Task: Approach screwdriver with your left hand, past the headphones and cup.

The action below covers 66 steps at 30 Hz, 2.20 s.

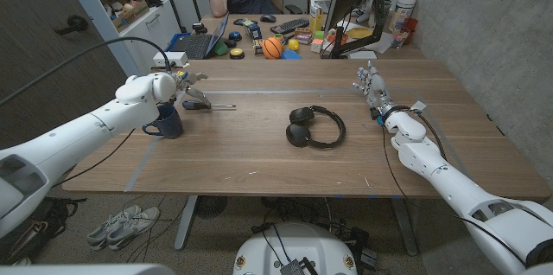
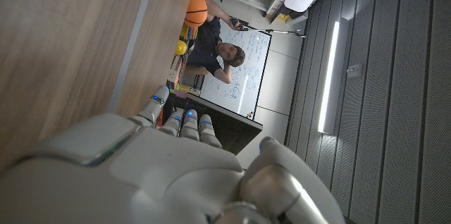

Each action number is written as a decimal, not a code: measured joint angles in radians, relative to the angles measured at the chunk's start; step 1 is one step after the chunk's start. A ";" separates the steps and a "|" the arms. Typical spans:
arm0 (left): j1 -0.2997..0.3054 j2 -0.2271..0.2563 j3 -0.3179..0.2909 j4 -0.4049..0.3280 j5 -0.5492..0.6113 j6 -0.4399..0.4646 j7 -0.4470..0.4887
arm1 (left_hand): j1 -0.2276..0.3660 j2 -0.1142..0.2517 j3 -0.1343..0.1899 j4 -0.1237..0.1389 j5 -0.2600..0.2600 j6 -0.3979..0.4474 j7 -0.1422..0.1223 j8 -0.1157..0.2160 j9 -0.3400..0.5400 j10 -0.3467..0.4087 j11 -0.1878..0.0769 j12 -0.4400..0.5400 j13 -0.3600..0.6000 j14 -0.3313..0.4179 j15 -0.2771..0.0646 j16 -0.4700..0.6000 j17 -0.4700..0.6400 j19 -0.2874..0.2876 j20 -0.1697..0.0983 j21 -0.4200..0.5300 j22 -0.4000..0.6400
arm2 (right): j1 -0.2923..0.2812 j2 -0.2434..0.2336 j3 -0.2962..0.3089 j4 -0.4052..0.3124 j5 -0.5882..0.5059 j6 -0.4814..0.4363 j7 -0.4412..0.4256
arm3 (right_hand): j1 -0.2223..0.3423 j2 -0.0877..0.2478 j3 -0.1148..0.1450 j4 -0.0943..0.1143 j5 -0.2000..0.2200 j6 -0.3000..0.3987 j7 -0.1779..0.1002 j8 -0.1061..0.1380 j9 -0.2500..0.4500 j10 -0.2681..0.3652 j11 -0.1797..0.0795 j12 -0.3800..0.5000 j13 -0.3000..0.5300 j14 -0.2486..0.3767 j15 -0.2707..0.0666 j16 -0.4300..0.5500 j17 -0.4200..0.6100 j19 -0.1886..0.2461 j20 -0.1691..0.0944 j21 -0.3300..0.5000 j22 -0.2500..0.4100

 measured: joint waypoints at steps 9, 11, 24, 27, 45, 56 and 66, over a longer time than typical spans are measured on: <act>-0.014 -0.007 0.017 0.011 0.020 0.007 -0.025 | 0.055 0.020 -0.020 0.005 0.000 0.146 -0.002 0.042 -0.005 0.092 -0.030 -0.009 0.003 0.058 -0.025 -0.010 0.000 0.080 -0.004 0.000 0.000 | -0.004 0.000 0.002 -0.006 -0.002 0.004 -0.009 | 0.000 0.000 0.000 0.000 0.000 0.000 0.000 0.000 0.000 0.000 0.000 0.000 0.000 0.005 0.005 0.000 0.000 0.000 0.000 -0.007 0.000; -0.018 -0.009 0.022 0.012 0.030 0.009 -0.028 | 0.075 0.030 -0.025 0.007 0.000 0.198 -0.003 0.054 -0.005 0.107 -0.031 -0.019 0.003 0.063 -0.028 -0.014 0.000 0.097 -0.004 0.000 0.000 | -0.004 0.000 0.002 -0.006 -0.002 0.005 -0.009 | 0.000 0.000 -0.003 -0.003 0.000 0.000 0.000 0.000 0.000 0.000 0.000 0.000 0.000 0.005 0.005 0.000 0.000 0.000 0.000 -0.008 0.000; -0.032 -0.016 0.041 0.020 0.070 0.030 -0.061 | 0.123 0.071 -0.025 0.007 -0.023 0.307 -0.003 0.072 -0.005 0.118 -0.033 -0.043 0.008 0.073 -0.027 -0.031 0.000 0.111 -0.004 -0.011 0.000 | -0.004 0.000 0.003 -0.005 -0.006 0.013 -0.010 | 0.000 0.000 -0.008 0.000 0.000 0.000 0.000 0.000 0.000 0.011 0.000 0.000 0.000 0.005 0.005 0.000 0.000 0.000 0.000 -0.008 0.000; -0.033 -0.017 0.043 0.021 0.078 0.032 -0.067 | 0.127 0.075 -0.030 0.012 -0.030 0.307 -0.003 0.072 -0.005 0.118 -0.033 -0.043 0.008 0.073 -0.027 -0.035 0.000 0.111 -0.004 -0.011 0.000 | -0.004 -0.001 0.003 -0.005 -0.007 0.013 -0.012 | 0.000 0.000 -0.008 0.000 0.000 0.000 0.000 0.000 0.000 0.011 0.000 0.000 0.000 0.005 0.005 0.000 0.000 0.004 0.004 -0.008 0.000; -0.032 -0.017 0.045 0.010 0.104 0.047 -0.087 | 0.141 0.088 -0.030 0.011 -0.039 0.311 -0.007 0.064 -0.004 0.107 -0.033 -0.047 0.008 0.072 -0.027 -0.035 0.000 0.111 -0.004 -0.011 0.000 | -0.008 -0.001 0.004 -0.010 -0.007 0.013 -0.013 | 0.000 0.000 -0.011 -0.003 0.004 0.000 0.000 0.000 0.000 0.011 0.000 0.000 0.000 0.005 0.005 0.000 0.000 0.005 0.005 -0.018 0.000; -0.031 -0.016 0.046 0.001 0.119 0.053 -0.101 | 0.144 0.092 -0.033 0.015 -0.046 0.311 -0.007 0.060 -0.004 0.107 -0.033 -0.047 0.008 0.072 -0.027 -0.035 0.000 0.111 -0.004 -0.014 0.000 | -0.012 -0.003 0.005 -0.013 -0.005 0.011 -0.012 | 0.000 0.000 -0.019 -0.003 0.004 0.000 0.000 0.000 -0.002 0.011 0.000 0.000 0.000 0.005 0.005 0.000 0.000 0.005 0.005 -0.024 0.000; -0.032 -0.017 0.050 -0.007 0.135 0.061 -0.118 | 0.150 0.098 -0.033 0.015 -0.054 0.320 -0.005 0.057 -0.004 0.107 -0.033 -0.047 0.008 0.072 -0.027 -0.035 0.000 0.109 -0.006 -0.014 0.000 | -0.013 -0.004 0.006 -0.014 -0.001 0.013 -0.008 | 0.000 0.000 -0.019 -0.003 0.005 0.000 0.000 0.000 -0.002 0.011 0.000 0.000 0.000 0.005 0.005 0.000 0.000 0.005 0.005 -0.029 0.000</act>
